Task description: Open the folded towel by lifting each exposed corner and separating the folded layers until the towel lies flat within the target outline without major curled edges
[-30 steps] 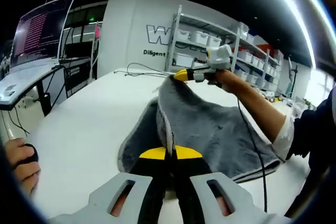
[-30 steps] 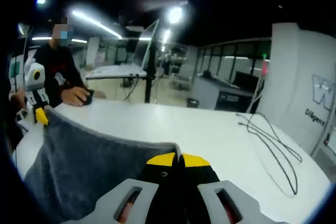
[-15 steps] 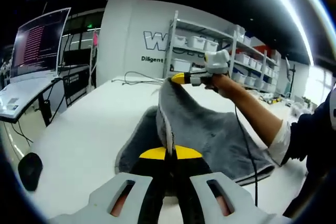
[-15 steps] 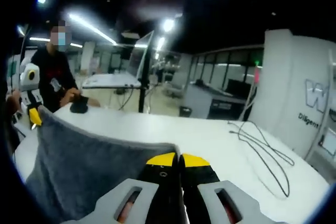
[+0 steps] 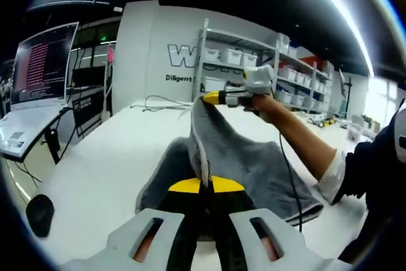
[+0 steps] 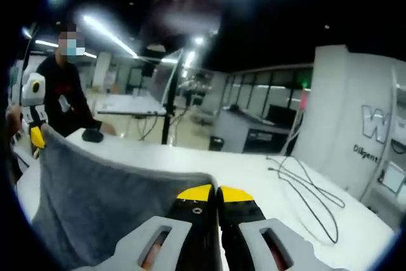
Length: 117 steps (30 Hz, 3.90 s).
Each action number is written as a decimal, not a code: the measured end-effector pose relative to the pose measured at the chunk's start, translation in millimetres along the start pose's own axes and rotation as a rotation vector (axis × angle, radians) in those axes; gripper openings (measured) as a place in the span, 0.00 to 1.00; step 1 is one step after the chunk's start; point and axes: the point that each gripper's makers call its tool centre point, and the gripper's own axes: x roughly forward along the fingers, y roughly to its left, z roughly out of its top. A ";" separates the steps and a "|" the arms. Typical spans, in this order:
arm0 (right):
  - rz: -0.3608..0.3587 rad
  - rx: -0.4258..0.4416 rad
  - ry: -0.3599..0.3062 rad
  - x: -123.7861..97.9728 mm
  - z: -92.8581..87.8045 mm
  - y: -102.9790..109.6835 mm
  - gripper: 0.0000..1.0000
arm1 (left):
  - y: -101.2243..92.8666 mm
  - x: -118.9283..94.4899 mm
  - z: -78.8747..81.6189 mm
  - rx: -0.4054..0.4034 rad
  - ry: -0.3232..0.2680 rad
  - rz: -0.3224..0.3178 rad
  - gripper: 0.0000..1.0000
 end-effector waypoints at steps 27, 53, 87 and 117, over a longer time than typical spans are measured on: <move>-0.063 -0.092 -0.048 -21.4 38.4 -12.5 0.00 | -27.7 -17.2 34.6 0.027 -0.098 -0.090 0.02; -0.081 -0.057 -0.033 -58.8 68.1 -26.0 0.00 | -63.1 -31.1 74.5 0.043 -0.212 -0.200 0.02; -0.149 -0.038 -0.062 -97.5 91.6 -48.4 0.00 | -87.6 -41.0 107.9 0.104 -0.280 -0.253 0.02; -0.207 -0.075 -0.083 -121.0 109.0 -53.1 0.00 | -105.7 -45.9 120.2 0.142 -0.297 -0.302 0.02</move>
